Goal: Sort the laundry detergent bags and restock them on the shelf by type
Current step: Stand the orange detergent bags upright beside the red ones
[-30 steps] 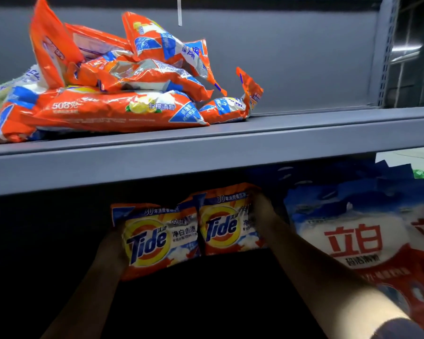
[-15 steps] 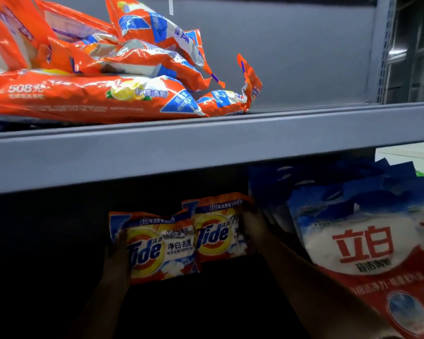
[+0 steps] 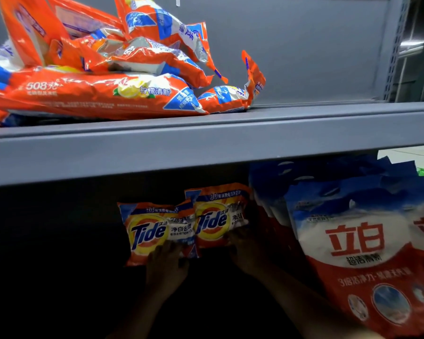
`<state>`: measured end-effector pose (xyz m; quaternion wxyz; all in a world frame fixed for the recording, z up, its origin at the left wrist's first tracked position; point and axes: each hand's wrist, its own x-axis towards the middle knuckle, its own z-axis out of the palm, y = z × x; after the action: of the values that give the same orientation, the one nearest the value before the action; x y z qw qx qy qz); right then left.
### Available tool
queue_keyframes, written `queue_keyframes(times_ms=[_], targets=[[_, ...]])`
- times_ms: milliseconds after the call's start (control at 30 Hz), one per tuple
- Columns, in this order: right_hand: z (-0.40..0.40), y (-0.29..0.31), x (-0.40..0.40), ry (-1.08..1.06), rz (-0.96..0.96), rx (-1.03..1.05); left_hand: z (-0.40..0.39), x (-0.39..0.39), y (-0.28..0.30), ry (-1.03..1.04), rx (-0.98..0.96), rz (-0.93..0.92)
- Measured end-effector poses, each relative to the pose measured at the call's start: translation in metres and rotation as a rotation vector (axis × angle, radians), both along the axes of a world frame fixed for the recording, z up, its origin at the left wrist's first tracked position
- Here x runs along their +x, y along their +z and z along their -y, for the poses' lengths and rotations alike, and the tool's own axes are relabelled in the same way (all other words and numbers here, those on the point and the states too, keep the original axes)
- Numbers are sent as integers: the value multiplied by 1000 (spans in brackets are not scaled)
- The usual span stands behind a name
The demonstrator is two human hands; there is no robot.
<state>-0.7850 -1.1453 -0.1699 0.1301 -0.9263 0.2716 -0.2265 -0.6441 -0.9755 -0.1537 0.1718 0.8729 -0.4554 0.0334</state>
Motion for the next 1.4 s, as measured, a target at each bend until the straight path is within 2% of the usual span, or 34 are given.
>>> queue_keyframes(times_ms=[67,167,300,400,600,700,767,967,1167,1233,1300,1400], targets=[[3,2,-1,32,-94,35,1,5,2,-20,35,-60],[-1,3,-3,110,-124,141,-7,1,6,-42,119,-163],[-10,16,-19,132,-154,197,-19,-23,24,13,26,-221],[-27,44,-41,105,-216,230,-31,-42,43,37,28,-249],[-75,100,-104,199,-257,177,-63,-106,88,131,1,-135],[-105,139,-139,214,-316,135,-82,-142,117,103,43,-183],[-122,162,-158,218,-339,88,-96,-171,142,136,82,-111],[-162,232,-203,356,-144,19,-149,-231,239,149,-58,51],[-196,303,-226,527,212,91,-161,-240,319,76,-505,108],[-191,324,-220,455,305,64,-152,-227,337,71,-615,131],[-171,343,-204,314,352,39,-140,-209,353,85,-630,145],[-131,364,-168,64,258,22,-119,-174,372,106,-642,95]])
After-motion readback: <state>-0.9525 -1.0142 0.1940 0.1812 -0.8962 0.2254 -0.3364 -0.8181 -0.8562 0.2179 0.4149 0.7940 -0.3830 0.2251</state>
